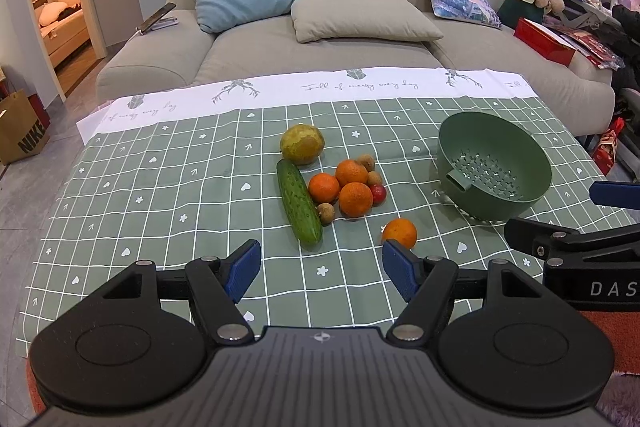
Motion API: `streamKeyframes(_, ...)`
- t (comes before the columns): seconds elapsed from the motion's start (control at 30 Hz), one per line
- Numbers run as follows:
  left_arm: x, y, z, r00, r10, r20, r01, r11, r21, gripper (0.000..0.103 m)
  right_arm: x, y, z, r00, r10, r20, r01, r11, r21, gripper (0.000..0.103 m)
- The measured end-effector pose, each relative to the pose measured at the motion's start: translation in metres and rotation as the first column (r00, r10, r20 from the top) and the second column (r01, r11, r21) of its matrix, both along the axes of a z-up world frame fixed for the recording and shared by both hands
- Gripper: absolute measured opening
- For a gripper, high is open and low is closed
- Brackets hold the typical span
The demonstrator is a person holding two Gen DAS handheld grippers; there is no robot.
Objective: Organize fruits
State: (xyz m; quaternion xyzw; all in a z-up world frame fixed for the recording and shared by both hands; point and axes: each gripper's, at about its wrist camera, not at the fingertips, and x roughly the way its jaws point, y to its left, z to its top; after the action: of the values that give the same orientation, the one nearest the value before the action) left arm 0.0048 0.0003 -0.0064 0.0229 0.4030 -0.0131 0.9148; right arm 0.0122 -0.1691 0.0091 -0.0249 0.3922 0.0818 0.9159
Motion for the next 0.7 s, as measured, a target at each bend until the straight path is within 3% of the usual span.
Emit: streamKeyframes(0.7, 0.0011, -0.0006, 0.0002, 1.000, 0.001, -0.005, -0.001, 1.000, 0.002, 0.081, 0.0019, -0.0007, -0.0020, 1.000, 0.000, -0.012, 0.001, 1.000, 0.003, 0.098)
